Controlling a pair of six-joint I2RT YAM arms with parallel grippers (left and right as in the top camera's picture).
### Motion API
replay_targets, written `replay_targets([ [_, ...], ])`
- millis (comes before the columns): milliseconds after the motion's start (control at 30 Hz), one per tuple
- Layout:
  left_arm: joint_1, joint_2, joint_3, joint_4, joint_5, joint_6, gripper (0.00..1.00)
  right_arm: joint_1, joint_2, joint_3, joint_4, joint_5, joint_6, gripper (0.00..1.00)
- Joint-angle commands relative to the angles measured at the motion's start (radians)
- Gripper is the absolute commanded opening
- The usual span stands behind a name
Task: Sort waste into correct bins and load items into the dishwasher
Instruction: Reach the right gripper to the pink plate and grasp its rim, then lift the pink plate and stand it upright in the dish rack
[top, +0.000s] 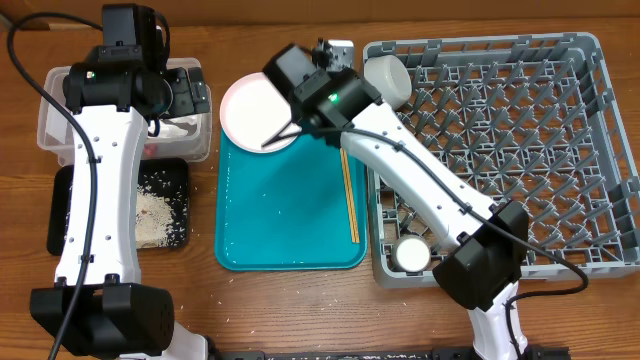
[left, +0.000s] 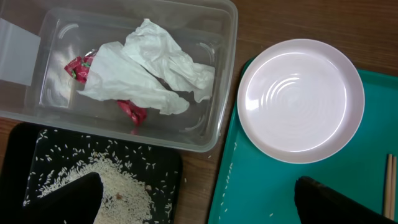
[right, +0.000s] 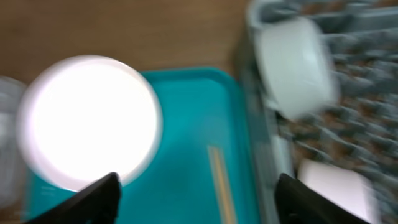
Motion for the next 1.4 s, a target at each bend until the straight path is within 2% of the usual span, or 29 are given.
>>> replay_targets([
  [0,-0.007,0.008,0.022,0.003,-0.012,0.015,1.00,-0.048,0.047,-0.002,0.102,-0.217,-0.075,0.75],
  [300,-0.007,0.008,0.022,0.003,-0.012,0.015,1.00,-0.064,0.244,-0.002,0.252,-0.372,-0.065,0.71],
  [567,-0.007,0.008,0.022,0.003,-0.012,0.015,1.00,-0.066,0.353,-0.002,0.245,-0.375,-0.024,0.59],
  [633,-0.007,0.008,0.022,0.003,-0.012,0.014,1.00,-0.066,0.360,-0.002,0.235,-0.378,-0.025,0.53],
  [800,-0.007,0.008,0.022,0.003,-0.012,0.015,1.00,-0.053,0.365,-0.002,0.184,-0.382,-0.025,0.29],
  [1000,-0.007,0.008,0.022,0.003,-0.012,0.015,1.00,-0.035,0.371,-0.002,0.067,-0.401,-0.026,0.20],
  [1067,-0.007,0.008,0.022,0.003,-0.012,0.015,1.00,-0.034,0.371,-0.002,0.040,-0.402,-0.026,0.04],
  [1233,-0.007,0.008,0.022,0.003,-0.012,0.015,1.00,-0.056,0.318,0.026,-0.001,-0.399,-0.065,0.04],
  [1367,-0.007,0.008,0.022,0.003,-0.012,0.015,1.00,-0.099,0.223,0.138,-0.071,-0.396,-0.159,0.04],
])
